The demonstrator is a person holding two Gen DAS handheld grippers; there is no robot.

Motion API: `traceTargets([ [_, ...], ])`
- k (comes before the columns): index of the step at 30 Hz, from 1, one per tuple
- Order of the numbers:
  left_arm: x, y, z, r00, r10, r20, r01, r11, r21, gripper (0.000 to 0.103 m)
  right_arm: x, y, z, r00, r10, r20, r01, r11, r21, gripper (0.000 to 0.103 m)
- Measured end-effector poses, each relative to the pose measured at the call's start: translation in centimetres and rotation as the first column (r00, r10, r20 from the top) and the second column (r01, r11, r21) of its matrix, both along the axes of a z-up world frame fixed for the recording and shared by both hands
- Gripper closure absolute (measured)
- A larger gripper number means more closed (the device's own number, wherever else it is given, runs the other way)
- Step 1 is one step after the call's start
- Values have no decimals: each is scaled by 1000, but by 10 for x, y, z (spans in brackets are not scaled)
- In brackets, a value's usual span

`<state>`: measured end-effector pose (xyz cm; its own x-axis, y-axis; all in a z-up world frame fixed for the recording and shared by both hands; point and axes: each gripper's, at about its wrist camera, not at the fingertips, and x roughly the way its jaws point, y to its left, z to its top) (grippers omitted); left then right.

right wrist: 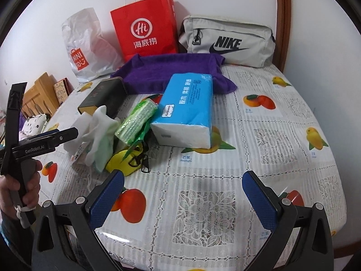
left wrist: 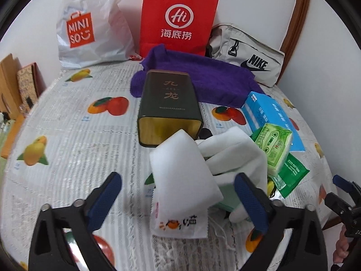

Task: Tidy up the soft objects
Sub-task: 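Grasp the white sponge block with the left gripper while the right tool approaches the green wipes pack, then grasp the green wet-wipes pack with the right gripper and lift it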

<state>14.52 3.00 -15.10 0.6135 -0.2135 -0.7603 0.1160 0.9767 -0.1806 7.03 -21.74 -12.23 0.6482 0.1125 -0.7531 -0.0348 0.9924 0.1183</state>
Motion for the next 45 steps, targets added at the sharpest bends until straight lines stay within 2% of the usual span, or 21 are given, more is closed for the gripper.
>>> traceTargets([
  [2, 5, 2, -7, 1000, -15, -21, 14, 999, -44, 17, 3, 0, -2, 1000, 0, -8, 0, 1000, -1, 0],
  [5, 11, 6, -16, 998, -38, -42, 33, 993, -115, 40, 8, 1, -5, 1000, 5, -13, -5, 1000, 1, 0],
  [8, 13, 9, -18, 998, -53, -29, 48, 987, -156, 45, 12, 6, -7, 1000, 19, -21, -19, 1000, 0, 0],
  [15, 4, 23, 4, 999, -45, 16, 47, 986, -158, 46, 22, 16, -7, 999, 39, -27, -39, 999, -8, 0],
  [20, -5, 35, 20, 998, 18, 54, -15, 998, -60, 46, 30, 23, -3, 998, 68, -10, -68, 997, 26, 0],
  [22, -7, 39, 21, 998, 28, 58, -25, 999, -43, 46, 35, 26, -3, 997, 76, -6, -75, 996, 48, 2],
  [28, -9, 44, 17, 999, 22, 42, -19, 998, -66, 46, 54, 32, -11, 995, 95, -30, -91, 991, 96, 16],
  [30, -9, 43, 16, 999, 18, 43, -16, 998, -56, 45, 61, 34, -17, 994, 100, -51, -94, 989, 113, 31],
  [32, -8, 42, 15, 999, 19, 41, -17, 999, -41, 45, 66, 36, -20, 993, 98, -70, -89, 989, 118, 35],
  [37, -7, 43, 15, 999, 11, 38, -9, 999, -52, 45, 67, 43, -10, 994, 111, -22, -109, 992, 70, 32],
  [39, -6, 43, 16, 999, 5, 40, -3, 998, -57, 45, 70, 50, -4, 990, 139, 4, -139, 990, 28, 19],
  [40, -6, 43, 16, 999, 3, 41, 0, 998, -60, 45, 72, 52, -2, 988, 151, 14, -151, 988, 13, 17],
  [41, -6, 44, 16, 999, -2, 42, 4, 998, -63, 45, 76, 55, -1, 986, 166, 24, -166, 986, -15, 13],
  [45, -6, 45, 16, 999, -1, 42, 3, 998, -67, 45, 83, 72, -3, 966, 257, 26, -250, 957, -149, 13],
])
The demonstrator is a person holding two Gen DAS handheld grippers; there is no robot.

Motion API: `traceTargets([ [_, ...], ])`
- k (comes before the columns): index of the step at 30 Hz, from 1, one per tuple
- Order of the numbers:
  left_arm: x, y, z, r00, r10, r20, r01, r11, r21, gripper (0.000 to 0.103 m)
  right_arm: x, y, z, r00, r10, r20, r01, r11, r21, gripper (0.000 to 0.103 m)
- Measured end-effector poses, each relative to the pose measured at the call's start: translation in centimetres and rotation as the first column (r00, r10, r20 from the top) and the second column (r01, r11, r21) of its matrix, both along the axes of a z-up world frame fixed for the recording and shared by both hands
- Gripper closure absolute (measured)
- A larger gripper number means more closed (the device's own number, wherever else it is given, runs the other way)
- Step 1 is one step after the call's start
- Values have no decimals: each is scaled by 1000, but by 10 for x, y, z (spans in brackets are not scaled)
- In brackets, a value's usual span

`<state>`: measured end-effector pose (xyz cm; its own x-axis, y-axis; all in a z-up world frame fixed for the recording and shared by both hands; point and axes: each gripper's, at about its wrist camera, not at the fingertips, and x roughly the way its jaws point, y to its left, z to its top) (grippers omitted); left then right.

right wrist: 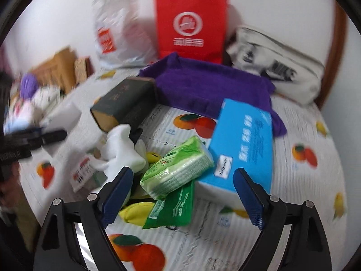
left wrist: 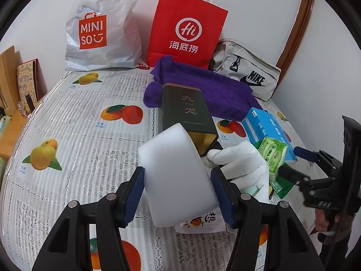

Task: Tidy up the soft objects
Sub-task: 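Grasp the green wet-wipes pack with the right gripper and lift it, then carry the sponge with the left gripper while the right carries the wipes pack onto the purple towel, releasing both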

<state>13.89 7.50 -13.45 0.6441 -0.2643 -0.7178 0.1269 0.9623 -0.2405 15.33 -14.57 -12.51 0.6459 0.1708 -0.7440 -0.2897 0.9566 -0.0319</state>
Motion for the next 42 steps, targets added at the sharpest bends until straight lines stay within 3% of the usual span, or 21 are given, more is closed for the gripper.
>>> traceTargets([
  [3, 0, 4, 0, 1000, 5, -1, -5, 1000, -5, 45, 0, 6, -4, 999, 43, 23, -40, 994, -99, 12],
  [7, 1, 6, 0, 1000, -3, -2, 3, 1000, -15, 45, -4, 13, -6, 993, 117, 31, -111, 982, -151, 11],
  [9, 1, 5, 0, 1000, -6, 0, 6, 1000, -12, 45, -5, 18, -7, 990, 129, 48, -118, 975, -188, 5],
  [16, 2, 6, -2, 1000, -6, -11, 6, 1000, -1, 45, 14, 27, -23, 989, 141, 52, -121, 953, -277, 5],
  [17, 2, 7, -3, 1000, -3, -14, 3, 1000, -3, 45, 16, 28, -25, 988, 145, 50, -125, 951, -284, 6],
  [18, 2, 7, -3, 1000, -1, -16, 1, 1000, -6, 45, 17, 28, -26, 987, 151, 52, -129, 948, -290, 16],
  [20, 2, 8, -5, 1000, 6, -21, -6, 1000, -7, 45, 16, 27, -24, 985, 161, 54, -141, 953, -270, 30],
  [35, -11, 11, -15, 996, 65, -64, -64, 998, 19, 45, -36, -13, 22, 986, 45, 163, -39, 998, -40, 30],
  [42, -19, 6, -18, 992, 82, -97, -80, 997, 24, 45, -76, -43, 13, 993, -3, 115, 0, 1000, 28, 30],
])
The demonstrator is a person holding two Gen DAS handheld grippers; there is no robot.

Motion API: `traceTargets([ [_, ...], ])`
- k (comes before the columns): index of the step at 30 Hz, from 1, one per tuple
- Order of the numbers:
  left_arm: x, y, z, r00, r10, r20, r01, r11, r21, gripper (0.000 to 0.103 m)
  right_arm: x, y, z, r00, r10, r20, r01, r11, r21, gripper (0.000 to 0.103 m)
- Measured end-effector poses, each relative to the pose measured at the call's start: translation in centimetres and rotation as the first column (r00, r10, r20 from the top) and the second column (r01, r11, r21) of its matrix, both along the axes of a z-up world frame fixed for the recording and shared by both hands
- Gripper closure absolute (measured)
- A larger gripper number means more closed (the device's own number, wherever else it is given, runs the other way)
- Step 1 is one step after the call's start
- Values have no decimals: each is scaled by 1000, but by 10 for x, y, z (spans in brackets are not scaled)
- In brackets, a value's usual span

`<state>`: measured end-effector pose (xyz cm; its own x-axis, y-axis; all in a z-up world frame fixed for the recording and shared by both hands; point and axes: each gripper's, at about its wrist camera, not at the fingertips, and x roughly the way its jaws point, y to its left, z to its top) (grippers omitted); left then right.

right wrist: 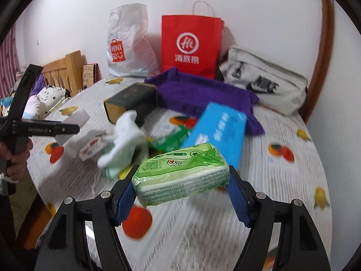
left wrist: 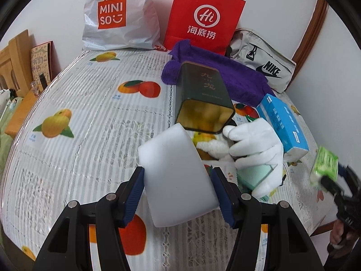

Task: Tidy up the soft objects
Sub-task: 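Carry the sponge with the left gripper while the right carries the wipes pack onto the purple towel, releasing both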

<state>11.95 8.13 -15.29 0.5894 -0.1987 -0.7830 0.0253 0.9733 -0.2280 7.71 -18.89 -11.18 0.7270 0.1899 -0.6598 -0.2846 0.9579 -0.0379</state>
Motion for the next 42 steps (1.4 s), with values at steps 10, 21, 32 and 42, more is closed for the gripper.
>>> traceTargets([
  [10, -3, -12, 11, 1000, 9, -27, -9, 1000, -24, 45, -13, -26, -28, 995, -38, -89, 43, 997, 59, 30],
  [21, 20, -19, 44, 1000, 16, -3, -16, 1000, 10, 45, 12, -34, 4, 995, -47, -85, 57, 991, 117, 30],
  [32, 91, -25, 67, 1000, -25, 12, 25, 1000, 15, 45, 87, -40, 37, 994, -94, -52, 99, 989, 109, 30],
  [42, 169, -17, 65, 999, -35, -28, 36, 999, 2, 45, 186, -44, 42, 990, -130, -63, 136, 986, 97, 30],
])
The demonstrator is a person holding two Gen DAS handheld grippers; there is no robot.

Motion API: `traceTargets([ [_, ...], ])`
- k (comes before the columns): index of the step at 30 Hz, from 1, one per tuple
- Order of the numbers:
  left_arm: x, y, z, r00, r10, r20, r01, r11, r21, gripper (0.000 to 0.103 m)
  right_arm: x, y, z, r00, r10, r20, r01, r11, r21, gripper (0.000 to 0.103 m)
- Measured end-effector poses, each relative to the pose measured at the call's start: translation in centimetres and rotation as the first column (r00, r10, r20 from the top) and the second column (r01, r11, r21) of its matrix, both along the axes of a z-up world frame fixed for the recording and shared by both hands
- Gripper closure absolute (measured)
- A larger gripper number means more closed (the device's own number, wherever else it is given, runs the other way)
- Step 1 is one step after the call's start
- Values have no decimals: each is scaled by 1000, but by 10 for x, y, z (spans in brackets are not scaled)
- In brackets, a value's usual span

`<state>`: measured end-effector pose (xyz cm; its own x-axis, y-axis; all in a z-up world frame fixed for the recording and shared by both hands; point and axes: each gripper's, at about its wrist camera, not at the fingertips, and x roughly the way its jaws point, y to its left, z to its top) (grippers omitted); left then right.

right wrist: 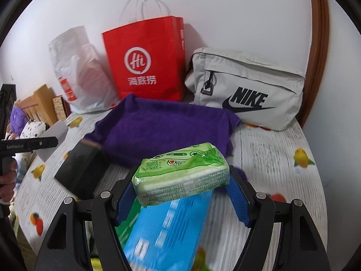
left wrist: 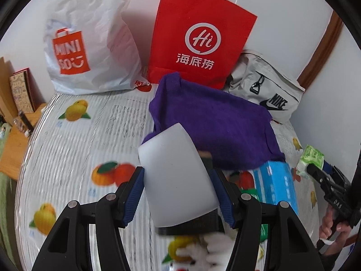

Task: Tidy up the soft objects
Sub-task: 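Carry the sponge with the left gripper while the right carries the wipes pack onto the purple towel, releasing both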

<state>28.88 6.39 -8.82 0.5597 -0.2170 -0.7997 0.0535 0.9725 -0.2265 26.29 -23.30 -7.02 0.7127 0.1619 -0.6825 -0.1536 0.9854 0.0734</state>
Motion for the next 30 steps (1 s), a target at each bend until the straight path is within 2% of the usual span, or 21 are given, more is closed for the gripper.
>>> traceTargets([
  [3, 23, -4, -5, 1000, -14, -7, 15, 1000, 20, 45, 26, -2, -4, 1000, -5, -14, 5, 1000, -15, 30],
  [12, 93, -20, -22, 998, -50, -47, 51, 999, 9, 45, 90, -1, -33, 991, 33, -126, -39, 998, -49, 30],
  [16, 126, -28, -31, 997, -54, -64, 54, 998, 8, 44, 105, 1, -47, 985, 49, -168, -62, 995, -75, 30],
  [22, 167, -42, -49, 993, -64, -95, 66, 998, 22, 43, 120, 3, -62, 971, 89, -224, -104, 993, -58, 30],
  [25, 179, -44, -56, 991, -64, -114, 66, 998, 16, 43, 126, 4, -70, 965, 94, -246, -113, 991, -67, 30],
  [30, 194, -50, -68, 989, -64, -137, 71, 996, 50, 43, 136, 6, -77, 959, 97, -266, -120, 990, -73, 30],
])
